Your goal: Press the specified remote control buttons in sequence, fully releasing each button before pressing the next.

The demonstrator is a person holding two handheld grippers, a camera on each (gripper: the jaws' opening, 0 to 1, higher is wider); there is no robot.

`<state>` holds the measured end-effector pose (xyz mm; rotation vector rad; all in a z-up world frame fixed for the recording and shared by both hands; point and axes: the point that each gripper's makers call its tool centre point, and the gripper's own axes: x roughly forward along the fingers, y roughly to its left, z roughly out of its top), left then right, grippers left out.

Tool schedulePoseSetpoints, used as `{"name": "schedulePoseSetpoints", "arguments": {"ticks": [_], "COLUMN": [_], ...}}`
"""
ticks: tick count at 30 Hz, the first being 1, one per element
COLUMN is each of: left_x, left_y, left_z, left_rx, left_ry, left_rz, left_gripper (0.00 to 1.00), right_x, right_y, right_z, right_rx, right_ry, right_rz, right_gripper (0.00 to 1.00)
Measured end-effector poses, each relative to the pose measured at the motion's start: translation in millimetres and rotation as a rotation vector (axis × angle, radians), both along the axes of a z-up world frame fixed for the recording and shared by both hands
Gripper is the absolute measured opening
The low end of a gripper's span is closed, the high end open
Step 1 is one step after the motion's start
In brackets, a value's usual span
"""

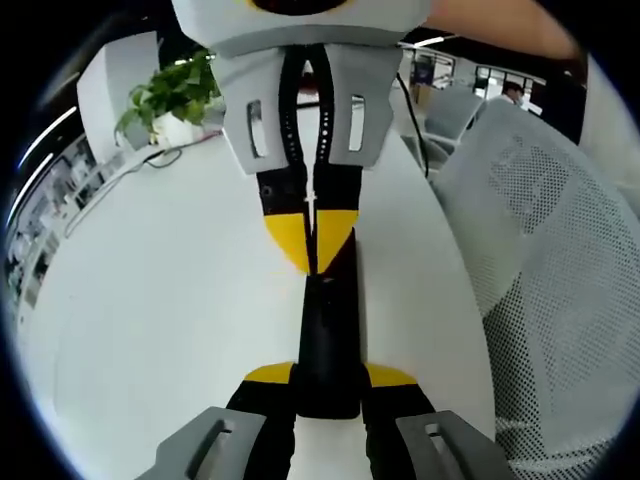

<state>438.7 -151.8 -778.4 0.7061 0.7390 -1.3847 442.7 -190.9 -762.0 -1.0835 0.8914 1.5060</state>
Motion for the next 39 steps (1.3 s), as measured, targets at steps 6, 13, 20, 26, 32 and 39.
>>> {"name": "schedulePoseSetpoints", "arguments": {"ticks": [6,13,20,26,32,39], "left_x": [-0.2,-0.6,-0.9,-1.1,-0.7,0.0], "left_y": [0.2,0.4,0.3,0.3,0.2,0.7], "left_z": [-0.1,0.0,-0.3,0.1,0.1,-0.3], "left_rx": [0.0,-0.002,-0.003,-0.005,-0.006,-0.009], "left_ry": [-0.001,-0.001,0.0,0.001,0.001,0.002], "left_rz": [0.002,0.003,0.003,0.004,0.004,0.004], "left_gripper": [0.25,0.25,0.25,0.25,0.25,0.25], "right_x": [-6.0,-8.9,-7.8,-7.4,-7.1,-6.8], "right_y": [2.5,4.9,5.1,5.2,4.5,5.1], "right_z": [-3.9,-7.3,-7.9,-8.5,-9.0,-9.2], "right_rx": [-0.007,-0.013,-0.015,-0.023,-0.029,-0.034], "right_ry": [0.006,0.01,0.01,0.009,0.007,0.007], "right_rz": [0.016,0.028,0.029,0.035,0.039,0.042], "right_gripper": [0.0,0.0,0.0,0.0,0.0,0.0]}}
